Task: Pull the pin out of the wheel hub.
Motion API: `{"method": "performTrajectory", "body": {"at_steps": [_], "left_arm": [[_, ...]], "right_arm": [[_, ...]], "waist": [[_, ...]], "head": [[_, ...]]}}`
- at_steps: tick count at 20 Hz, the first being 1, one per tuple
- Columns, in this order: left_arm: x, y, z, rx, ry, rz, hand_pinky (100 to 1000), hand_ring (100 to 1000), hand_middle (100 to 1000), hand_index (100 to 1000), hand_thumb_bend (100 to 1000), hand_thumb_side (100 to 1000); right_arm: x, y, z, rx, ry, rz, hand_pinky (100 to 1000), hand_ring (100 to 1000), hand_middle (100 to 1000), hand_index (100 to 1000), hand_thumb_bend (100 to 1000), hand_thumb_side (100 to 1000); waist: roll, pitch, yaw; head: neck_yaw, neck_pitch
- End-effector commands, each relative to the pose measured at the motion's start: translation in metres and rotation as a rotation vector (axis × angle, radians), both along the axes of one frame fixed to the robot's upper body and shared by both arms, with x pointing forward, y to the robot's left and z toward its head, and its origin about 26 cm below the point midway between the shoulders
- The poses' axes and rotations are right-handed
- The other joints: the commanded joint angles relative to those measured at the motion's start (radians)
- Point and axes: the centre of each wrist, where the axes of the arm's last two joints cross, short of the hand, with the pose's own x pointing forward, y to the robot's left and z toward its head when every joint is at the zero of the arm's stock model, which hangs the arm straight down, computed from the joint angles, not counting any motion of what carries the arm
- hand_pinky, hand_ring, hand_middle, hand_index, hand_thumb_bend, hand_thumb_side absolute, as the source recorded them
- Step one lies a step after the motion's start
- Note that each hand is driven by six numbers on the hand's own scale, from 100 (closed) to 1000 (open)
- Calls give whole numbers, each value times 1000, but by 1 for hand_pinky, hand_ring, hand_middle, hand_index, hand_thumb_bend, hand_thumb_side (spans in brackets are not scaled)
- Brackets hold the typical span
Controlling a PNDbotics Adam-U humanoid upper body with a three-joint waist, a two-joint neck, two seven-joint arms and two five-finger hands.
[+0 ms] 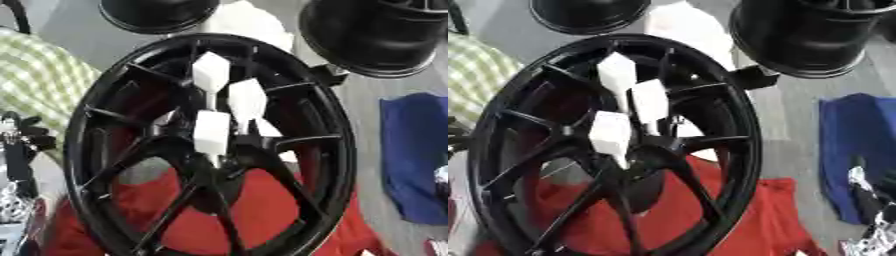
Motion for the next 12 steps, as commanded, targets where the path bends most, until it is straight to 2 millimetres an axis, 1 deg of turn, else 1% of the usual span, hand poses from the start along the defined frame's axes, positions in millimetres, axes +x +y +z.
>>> {"method": "performTrajectory", "body": {"at_steps": [1, 7, 9, 12], "left_arm": [[2, 4, 9, 11, -23, 9, 560, 503, 481, 674, 127, 955], [2, 5, 9, 9, -25, 11, 560, 503, 481, 674, 128, 955], [1, 6, 9, 5, -26, 17, 560, 503, 481, 674, 129, 957], [0, 10, 9, 2, -24, 28, 560, 503, 481, 674, 128, 958]], "right_arm": [[1, -8, 10, -27, -23, -7, 513, 570, 490, 598, 643, 271], [3, -8, 13, -28, -31, -1, 515, 576, 496, 603, 644, 271], [6, -5, 22, -31, -48, 30, 524, 592, 516, 623, 648, 272], [6, -8, 47, -91, -40, 134, 553, 639, 569, 665, 656, 284]], "waist": [[4, -23, -1], [3, -21, 1], [2, -18, 4], [-2, -17, 2]], "head": [[-1, -10], [-3, -9], [0, -15], [0, -9]]}}
